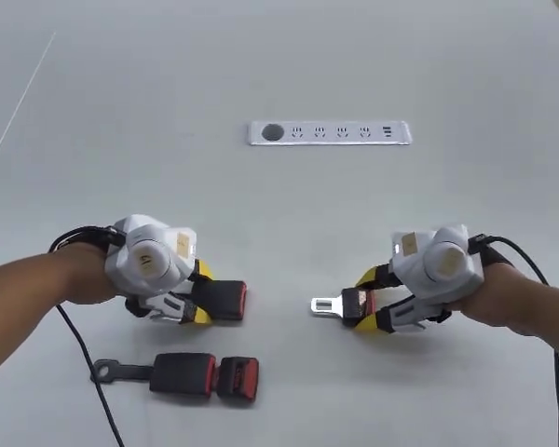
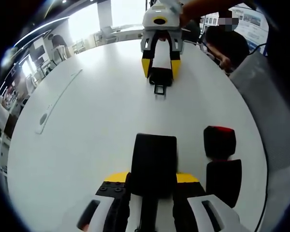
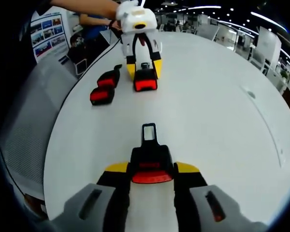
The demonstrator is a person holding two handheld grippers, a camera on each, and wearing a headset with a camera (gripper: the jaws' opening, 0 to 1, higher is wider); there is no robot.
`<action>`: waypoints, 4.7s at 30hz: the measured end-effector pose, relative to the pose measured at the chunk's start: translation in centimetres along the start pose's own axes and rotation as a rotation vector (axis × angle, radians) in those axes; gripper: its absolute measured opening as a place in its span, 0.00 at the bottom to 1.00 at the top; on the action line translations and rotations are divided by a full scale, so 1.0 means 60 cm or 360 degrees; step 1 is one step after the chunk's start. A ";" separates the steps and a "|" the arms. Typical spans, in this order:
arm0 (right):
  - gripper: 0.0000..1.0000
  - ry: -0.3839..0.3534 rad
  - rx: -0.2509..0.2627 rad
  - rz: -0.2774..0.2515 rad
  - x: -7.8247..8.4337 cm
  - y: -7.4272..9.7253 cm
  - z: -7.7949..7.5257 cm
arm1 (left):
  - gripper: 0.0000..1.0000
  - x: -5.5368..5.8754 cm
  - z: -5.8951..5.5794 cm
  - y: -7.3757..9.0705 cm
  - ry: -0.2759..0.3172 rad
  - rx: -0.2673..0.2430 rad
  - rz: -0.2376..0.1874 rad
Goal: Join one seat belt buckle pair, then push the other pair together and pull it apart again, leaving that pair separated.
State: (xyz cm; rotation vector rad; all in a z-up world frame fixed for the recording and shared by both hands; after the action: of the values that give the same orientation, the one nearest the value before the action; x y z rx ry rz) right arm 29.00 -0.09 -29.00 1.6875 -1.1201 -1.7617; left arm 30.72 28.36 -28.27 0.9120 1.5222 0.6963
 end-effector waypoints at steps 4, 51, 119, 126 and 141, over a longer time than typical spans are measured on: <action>0.34 -0.0004 0.0001 -0.0024 -0.014 -0.011 0.004 | 0.35 -0.001 0.001 0.000 0.0002 -0.0001 0.0016; 0.34 -0.0027 -0.0051 -0.0208 -0.116 -0.101 0.017 | 0.34 0.006 0.012 -0.003 0.0008 0.0001 0.0075; 0.33 0.0058 -0.0051 -0.0001 -0.137 -0.108 0.012 | 0.34 0.000 0.016 -0.005 -0.0093 0.0065 0.0145; 0.33 0.0041 -0.0049 -0.0015 -0.137 -0.110 0.011 | 0.34 -0.001 0.016 -0.007 -0.0083 0.0058 0.0159; 0.34 -0.0027 -0.0011 -0.0008 -0.081 -0.076 -0.002 | 0.34 0.001 0.017 -0.008 -0.0070 0.0058 0.0147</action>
State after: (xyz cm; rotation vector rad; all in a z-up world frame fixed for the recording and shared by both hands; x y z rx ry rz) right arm 30.79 6.27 -29.70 1.6758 -1.1165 -1.7838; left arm 31.66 28.09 -28.84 1.0237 1.4650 0.7120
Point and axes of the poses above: the centre of the closed fingertips' face, and the gripper's own axes: y roughly backward along the fingers, z roughly to its left, x roughly out of its underside, the point moved 10 cm from there along y, roughly backward along the fingers, and after that the axes turned 10 degrees about x, right-handed, at the moved point
